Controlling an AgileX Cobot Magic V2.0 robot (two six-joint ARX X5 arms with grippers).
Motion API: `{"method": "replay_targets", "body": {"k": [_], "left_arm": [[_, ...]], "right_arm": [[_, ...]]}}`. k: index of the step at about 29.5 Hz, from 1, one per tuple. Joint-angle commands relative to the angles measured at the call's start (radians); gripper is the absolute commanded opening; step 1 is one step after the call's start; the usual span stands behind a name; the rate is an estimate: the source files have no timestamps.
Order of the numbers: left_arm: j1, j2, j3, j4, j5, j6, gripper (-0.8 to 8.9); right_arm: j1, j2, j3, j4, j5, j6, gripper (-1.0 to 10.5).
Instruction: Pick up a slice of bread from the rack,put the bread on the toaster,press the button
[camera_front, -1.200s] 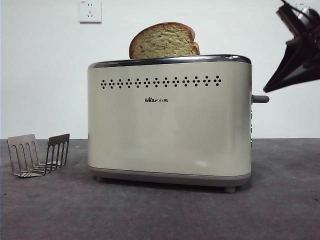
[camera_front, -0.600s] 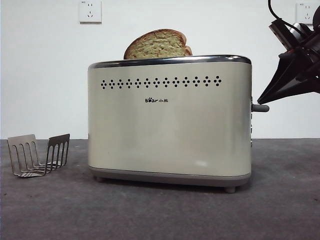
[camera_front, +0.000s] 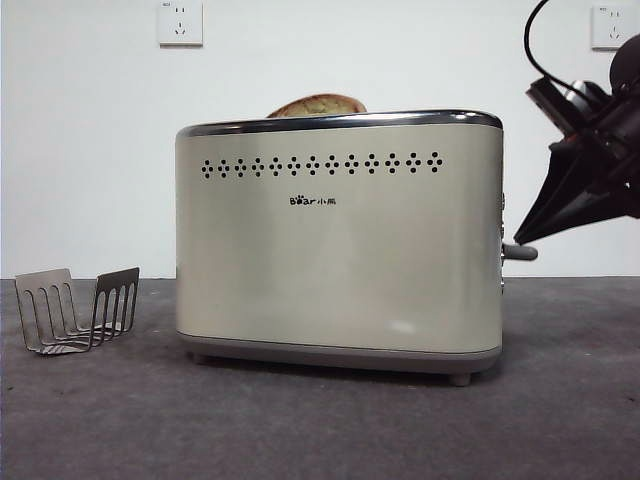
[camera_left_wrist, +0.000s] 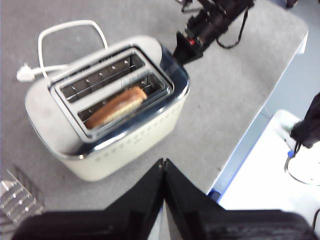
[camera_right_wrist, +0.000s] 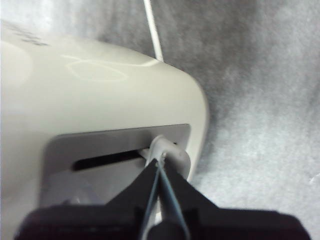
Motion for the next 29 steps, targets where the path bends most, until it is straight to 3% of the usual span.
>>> {"method": "replay_targets", "body": {"k": [1,5,11,29], "left_arm": [[-0.002,-0.018,-0.016,0.002,0.003,-0.017,-0.06],[-0.002,-0.032,-0.016,0.002,0.002,-0.022,-0.06],[-0.002,-0.043,-0.016,0.002,0.003,-0.023,-0.06],[-0.002,-0.043,-0.016,0.002,0.003,-0.024,-0.06]], "right_arm": [[0.003,0.049,-0.016,-0.014,0.035,-0.021,-0.1],[0.003,0.071,-0.016,-0.021,0.036,-0.036,-0.1],[0.003,0.09,-0.017,-0.04,0.103,-0.047,-0.1],[0.022,0.116,-0.018,-0.058,0.14,-0.047,-0.1]]}}
